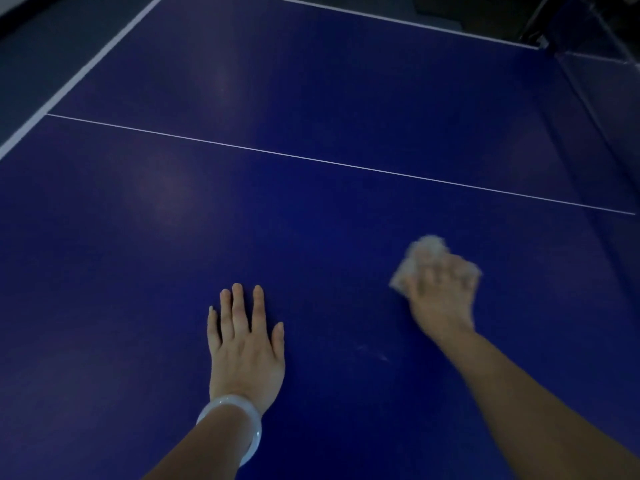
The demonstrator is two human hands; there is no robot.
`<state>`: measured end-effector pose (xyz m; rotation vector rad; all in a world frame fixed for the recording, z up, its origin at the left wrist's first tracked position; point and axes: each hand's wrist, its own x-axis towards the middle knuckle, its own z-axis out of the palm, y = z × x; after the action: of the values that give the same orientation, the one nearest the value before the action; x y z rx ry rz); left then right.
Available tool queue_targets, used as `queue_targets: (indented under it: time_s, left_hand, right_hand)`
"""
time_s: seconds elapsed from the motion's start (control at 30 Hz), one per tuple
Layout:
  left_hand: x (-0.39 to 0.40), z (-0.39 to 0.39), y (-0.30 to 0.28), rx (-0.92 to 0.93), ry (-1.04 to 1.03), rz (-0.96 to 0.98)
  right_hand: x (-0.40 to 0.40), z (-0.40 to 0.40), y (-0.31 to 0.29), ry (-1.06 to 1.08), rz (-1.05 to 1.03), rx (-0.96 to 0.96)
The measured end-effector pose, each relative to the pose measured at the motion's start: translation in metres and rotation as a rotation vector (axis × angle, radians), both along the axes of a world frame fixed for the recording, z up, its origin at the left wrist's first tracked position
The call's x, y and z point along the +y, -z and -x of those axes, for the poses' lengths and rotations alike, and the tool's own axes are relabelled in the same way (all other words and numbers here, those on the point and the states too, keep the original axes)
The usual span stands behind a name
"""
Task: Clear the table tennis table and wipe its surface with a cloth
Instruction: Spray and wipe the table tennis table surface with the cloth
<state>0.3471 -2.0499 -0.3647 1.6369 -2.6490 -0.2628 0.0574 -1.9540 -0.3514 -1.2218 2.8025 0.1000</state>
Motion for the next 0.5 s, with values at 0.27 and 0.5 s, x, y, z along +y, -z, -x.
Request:
queue_targets:
  time_s: [0.27, 0.5]
  left_hand:
    - [0.000, -0.001, 0.001, 0.000, -0.001, 0.000]
    - [-0.001, -0.002, 0.003, 0.017, -0.005, 0.015]
  right_hand:
    - [-0.040, -0.124, 0.007, 0.249, -0.017, -0.106]
    - [0.064, -0.096, 0.009, -0.128, -0.056, -0.013]
